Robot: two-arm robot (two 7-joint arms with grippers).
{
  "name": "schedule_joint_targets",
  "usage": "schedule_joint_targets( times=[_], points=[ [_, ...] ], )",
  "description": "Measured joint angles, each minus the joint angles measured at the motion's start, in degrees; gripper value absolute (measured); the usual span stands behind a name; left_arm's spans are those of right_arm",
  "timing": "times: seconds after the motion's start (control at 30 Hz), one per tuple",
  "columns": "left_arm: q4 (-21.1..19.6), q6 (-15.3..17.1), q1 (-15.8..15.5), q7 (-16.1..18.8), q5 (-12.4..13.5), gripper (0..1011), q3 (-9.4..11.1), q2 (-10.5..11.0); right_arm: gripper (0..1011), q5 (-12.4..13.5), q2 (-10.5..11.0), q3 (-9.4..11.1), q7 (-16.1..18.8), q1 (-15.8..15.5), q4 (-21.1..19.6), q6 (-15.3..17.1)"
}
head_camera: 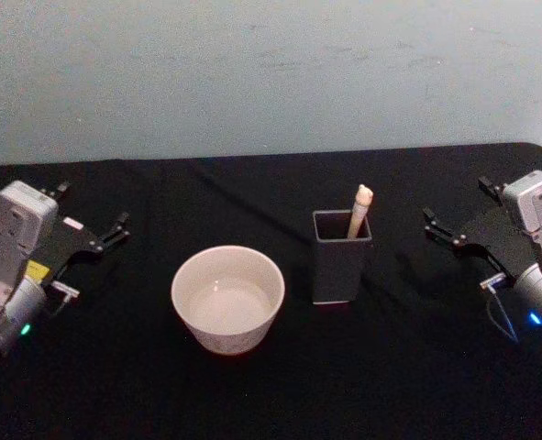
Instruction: Pick up the stirring spoon with one hand, stir inside the cup, then place it back in its original position.
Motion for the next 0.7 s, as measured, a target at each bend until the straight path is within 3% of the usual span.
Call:
schedule_joint_targets(
  times=[0.7],
  points=[
    [0.0, 0.0, 0.0, 0.0, 0.0, 1001, 0.0, 0.0, 1000, 0.0, 0.0, 0.0, 0.0, 0.0, 0.0, 0.0]
  ],
)
